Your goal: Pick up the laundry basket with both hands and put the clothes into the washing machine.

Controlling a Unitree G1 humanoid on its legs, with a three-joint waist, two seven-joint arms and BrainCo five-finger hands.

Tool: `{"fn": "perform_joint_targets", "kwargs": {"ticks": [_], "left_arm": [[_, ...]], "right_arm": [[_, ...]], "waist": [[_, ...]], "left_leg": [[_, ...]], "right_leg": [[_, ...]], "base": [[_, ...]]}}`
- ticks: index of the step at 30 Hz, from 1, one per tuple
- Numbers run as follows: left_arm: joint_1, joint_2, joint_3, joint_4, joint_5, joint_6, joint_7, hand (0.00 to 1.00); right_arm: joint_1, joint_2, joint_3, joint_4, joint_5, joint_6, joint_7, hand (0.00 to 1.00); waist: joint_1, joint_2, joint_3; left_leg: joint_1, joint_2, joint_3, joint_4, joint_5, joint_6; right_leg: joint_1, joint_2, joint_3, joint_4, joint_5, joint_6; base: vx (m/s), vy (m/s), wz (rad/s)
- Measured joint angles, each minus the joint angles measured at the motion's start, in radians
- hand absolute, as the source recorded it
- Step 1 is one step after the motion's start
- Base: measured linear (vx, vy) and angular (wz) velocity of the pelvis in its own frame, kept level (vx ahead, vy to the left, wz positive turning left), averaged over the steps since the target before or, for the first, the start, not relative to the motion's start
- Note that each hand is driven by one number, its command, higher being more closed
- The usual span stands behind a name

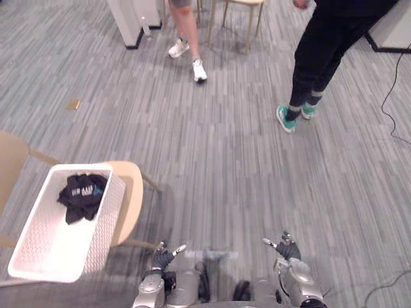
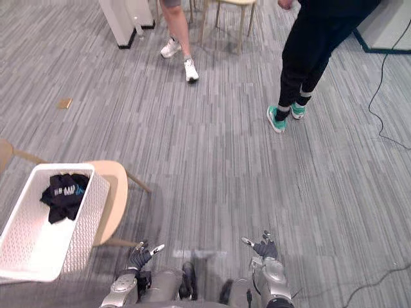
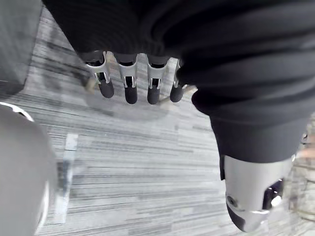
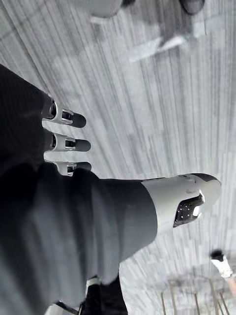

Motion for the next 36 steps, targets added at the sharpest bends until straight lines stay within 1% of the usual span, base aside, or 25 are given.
{"fn": "perform_joint_targets", "kwargs": {"ticks": [2, 4, 5, 6, 7, 8, 9, 10, 11, 12, 14, 16, 18, 20, 23, 24, 26, 27, 28, 29, 30, 32, 33, 35, 36], "left_arm": [[-0.003, -0.003, -0.004, -0.002, -0.001, 0.007, 0.003, 0.0], [-0.014, -0.004, -0.005, -0.003, -0.002, 0.009, 0.013, 0.0], [-0.027, -0.007, 0.002, -0.002, -0.003, 0.009, 0.017, 0.0], [-0.047, -0.013, 0.003, -0.001, -0.002, 0.009, 0.019, 0.0], [-0.054, -0.021, 0.003, -0.001, -0.001, 0.009, 0.02, 0.0], [-0.057, -0.032, 0.003, -0.009, 0.001, 0.009, 0.024, 0.0], [-0.051, -0.036, 0.005, -0.012, 0.003, 0.009, 0.025, 0.0], [-0.053, -0.088, 0.02, -0.005, 0.006, 0.012, 0.037, 0.0], [-0.056, -0.085, 0.002, -0.009, 0.038, 0.011, 0.037, 0.0], [-0.057, -0.085, 0.004, -0.021, 0.049, 0.009, 0.038, 0.0], [-0.041, -0.079, 0.0, -0.035, 0.07, 0.006, 0.046, 0.0], [-0.016, -0.072, -0.025, -0.034, 0.071, 0.006, 0.059, 0.0], [0.009, -0.071, -0.063, -0.03, 0.071, 0.007, 0.059, 0.0], [0.009, -0.068, -0.069, -0.024, 0.071, 0.007, 0.059, 0.0], [0.01, -0.017, -0.079, -0.027, 0.069, -0.001, 0.059, 0.0], [0.012, -0.001, -0.078, -0.015, 0.069, -0.002, 0.057, 0.0], [0.018, 0.006, -0.079, -0.003, 0.069, -0.003, 0.057, 0.0], [0.019, 0.017, -0.085, 0.014, 0.069, -0.004, 0.056, 0.0], [0.015, 0.028, -0.088, 0.018, 0.071, -0.003, 0.056, 0.0], [0.014, 0.035, -0.089, 0.023, 0.073, -0.001, 0.056, 0.0], [0.016, 0.045, -0.09, 0.031, 0.08, 0.002, 0.057, 0.0], [0.026, 0.06, -0.094, 0.035, 0.079, 0.008, 0.057, 0.0], [0.026, 0.06, -0.095, 0.035, 0.079, 0.008, 0.057, 0.0], [0.016, 0.059, -0.105, 0.037, 0.079, 0.007, 0.057, 0.0], [0.016, 0.06, -0.114, 0.037, 0.079, 0.006, 0.057, 0.0]], "right_arm": [[-0.01, -0.002, 0.011, -0.001, -0.005, -0.001, 0.0, 0.0], [-0.015, -0.002, 0.011, -0.001, -0.007, -0.002, 0.0, 0.0], [-0.017, -0.002, 0.011, -0.006, -0.006, -0.002, 0.0, 0.0], [-0.003, -0.003, 0.007, -0.034, 0.001, -0.002, -0.002, 0.0], [0.013, -0.005, 0.004, -0.051, 0.006, -0.004, -0.004, 0.0], [0.047, -0.002, 0.002, -0.06, 0.01, -0.005, -0.007, 0.0], [0.066, 0.006, -0.006, -0.062, 0.011, -0.003, -0.008, 0.0], [0.059, -0.027, -0.013, -0.053, 0.011, 0.002, -0.013, 0.0], [0.07, -0.026, -0.014, -0.082, 0.01, 0.0, -0.017, 0.0], [0.076, -0.028, -0.016, -0.103, 0.01, -0.003, -0.023, 0.0], [0.065, -0.035, -0.013, -0.107, 0.009, -0.007, -0.028, 0.0], [0.049, -0.044, 0.003, -0.105, 0.004, -0.026, -0.029, 0.0], [0.016, -0.073, 0.016, -0.082, -0.012, -0.033, -0.029, 0.0], [0.015, -0.078, 0.007, -0.068, -0.025, -0.032, -0.048, 0.0], [0.027, -0.055, 0.008, -0.068, -0.046, -0.027, -0.05, 0.0], [0.017, -0.043, 0.008, -0.071, -0.068, -0.027, -0.05, 0.0], [0.011, -0.046, 0.011, -0.077, -0.088, -0.027, -0.05, 0.0], [0.018, -0.051, 0.012, -0.093, -0.107, -0.026, -0.05, 0.0], [0.039, -0.052, 0.013, -0.124, -0.118, -0.025, -0.05, 0.0], [0.05, -0.05, 0.014, -0.136, -0.125, -0.025, -0.05, 0.0], [0.066, -0.049, 0.019, -0.152, -0.13, -0.024, -0.05, 0.0], [0.093, -0.054, 0.024, -0.217, -0.15, -0.024, -0.051, 0.0], [0.096, -0.056, 0.024, -0.233, -0.155, -0.024, -0.052, 0.0], [0.097, -0.068, 0.022, -0.276, -0.187, -0.026, -0.063, 0.0], [0.098, -0.068, 0.019, -0.286, -0.191, -0.025, -0.071, 0.0]], "waist": [[-0.02, 0.009, 0.001], [-0.019, 0.025, 0.006], [-0.022, 0.03, 0.007], [-0.026, 0.029, 0.005], [-0.026, 0.023, 0.001], [-0.018, 0.01, -0.006], [-0.017, 0.003, -0.007], [0.001, 0.088, -0.013], [-0.002, 0.075, -0.017], [-0.006, 0.07, -0.017], [0.009, 0.055, -0.023], [0.015, 0.055, -0.046], [0.03, 0.068, -0.062], [0.028, 0.056, -0.072], [0.035, 0.008, -0.081], [0.036, -0.006, -0.089], [0.033, -0.007, -0.088], [0.03, -0.014, -0.087], [0.027, -0.032, -0.082], [0.025, -0.036, -0.081], [0.015, -0.031, -0.076], [-0.025, -0.035, -0.076], [-0.025, -0.033, -0.075], [-0.028, -0.029, -0.073], [-0.028, -0.035, -0.076]], "left_leg": [[0.057, 0.005, -0.078, -0.035, -0.007, 0.001], [0.095, 0.025, -0.18, -0.058, -0.007, 0.0], [0.093, 0.041, -0.264, -0.051, -0.007, 0.0], [0.063, 0.052, -0.361, -0.012, -0.013, -0.012], [0.047, 0.051, -0.401, 0.018, -0.022, -0.035], [0.045, 0.046, -0.462, 0.073, -0.062, -0.114], [0.047, 0.04, -0.485, 0.104, -0.089, -0.159], [0.015, 0.104, -0.502, 0.15, -0.093, -0.221], [-0.023, 0.112, -0.472, 0.145, -0.054, -0.276], [-0.052, 0.12, -0.408, 0.141, -0.052, -0.279], [-0.082, 0.167, -0.183, 0.1, -0.051, -0.275], [-0.1, 0.177, -0.013, 0.045, -0.019, -0.226], [-0.137, 0.181, 0.203, -0.009, 0.106, -0.155], [-0.145, 0.16, 0.281, -0.033, 0.115, -0.138], [-0.145, 0.111, 0.224, -0.034, 0.116, -0.136], [-0.132, 0.094, 0.218, -0.04, 0.116, -0.136], [-0.088, 0.068, 0.196, -0.072, 0.114, -0.133], [-0.043, 0.035, 0.162, -0.111, 0.111, -0.127], [-0.003, 0.0, 0.116, -0.141, 0.103, -0.113], [0.007, -0.008, 0.094, -0.142, 0.099, -0.108], [0.018, -0.01, 0.06, -0.143, 0.097, -0.105], [0.039, -0.009, -0.033, -0.146, 0.1, -0.106], [0.041, -0.01, -0.052, -0.146, 0.101, -0.108], [0.036, -0.014, -0.131, -0.144, 0.113, -0.133], [0.033, -0.02, -0.15, -0.144, 0.119, -0.143]], "right_leg": [[-0.044, -0.001, 0.002, 0.008, -0.054, 0.005], [-0.087, 0.056, 0.045, -0.112, -0.081, 0.018], [-0.132, 0.122, 0.146, -0.233, -0.076, 0.027], [-0.159, 0.187, 0.288, -0.385, -0.045, 0.063], [-0.157, 0.213, 0.355, -0.478, -0.009, 0.076], [-0.098, 0.205, 0.423, -0.71, 0.171, 0.051], [-0.076, 0.177, 0.413, -0.753, 0.229, 0.08], [-0.059, 0.205, 0.298, -0.696, 0.223, 0.043], [-0.038, 0.16, 0.228, -0.676, 0.178, 0.019], [0.016, 0.123, 0.156, -0.691, 0.153, 0.017], [0.126, 0.097, 0.058, -0.761, 0.151, 0.017], [0.185, 0.089, -0.034, -0.817, 0.151, 0.017], [0.227, 0.087, -0.163, -0.854, 0.136, 0.041], [0.262, 0.057, -0.268, -0.862, 0.127, 0.054], [0.324, 0.028, -0.362, -0.846, 0.122, 0.062], [0.323, -0.007, -0.377, -0.775, 0.107, 0.084], [0.311, -0.069, -0.378, -0.627, 0.099, 0.097], [0.282, -0.15, -0.361, -0.439, 0.103, 0.096], [0.22, -0.223, -0.288, -0.252, 0.137, 0.04], [0.178, -0.228, -0.213, -0.171, 0.113, 0.014], [0.125, -0.194, -0.103, -0.111, 0.06, 0.022], [0.063, -0.069, 0.08, -0.182, -0.037, 0.071], [0.053, -0.04, 0.118, -0.229, -0.048, 0.083], [0.042, 0.055, 0.273, -0.492, -0.047, 0.114], [0.043, 0.064, 0.295, -0.553, -0.028, 0.117]], "base": [[0.54, 0.042, 1.09], [0.54, -0.076, 1.17], [0.49, -0.225, 1.53], [0.49, -0.259, 1.79], [0.52, -0.317, 2.08], [0.45, -0.297, 1.76], [0.51, -0.388, 1.8], [0.44, -0.352, 1.78], [0.4, -0.318, 2.22], [0.39, -0.337, 2.61], [0.27, -0.254, 1.97], [0.15, -0.064, 1.19], [0.16, 0.019, 1.19], [0.15, 0.126, 1.59], [0.15, 0.152, 1.21], [0.15, 0.149, 0.72], [0.12, 0.157, 0.58], [0.13, 0.172, 0.83], [0.16, 0.169, 0.9], [0.11, 0.07, 0.87], [0.17, 0.044, 1.18], [0.16, -0.006, 1.36], [0.16, -0.062, 1.1], [0.16, -0.113, 1.11], [0.13, -0.173, 1.4]]}}
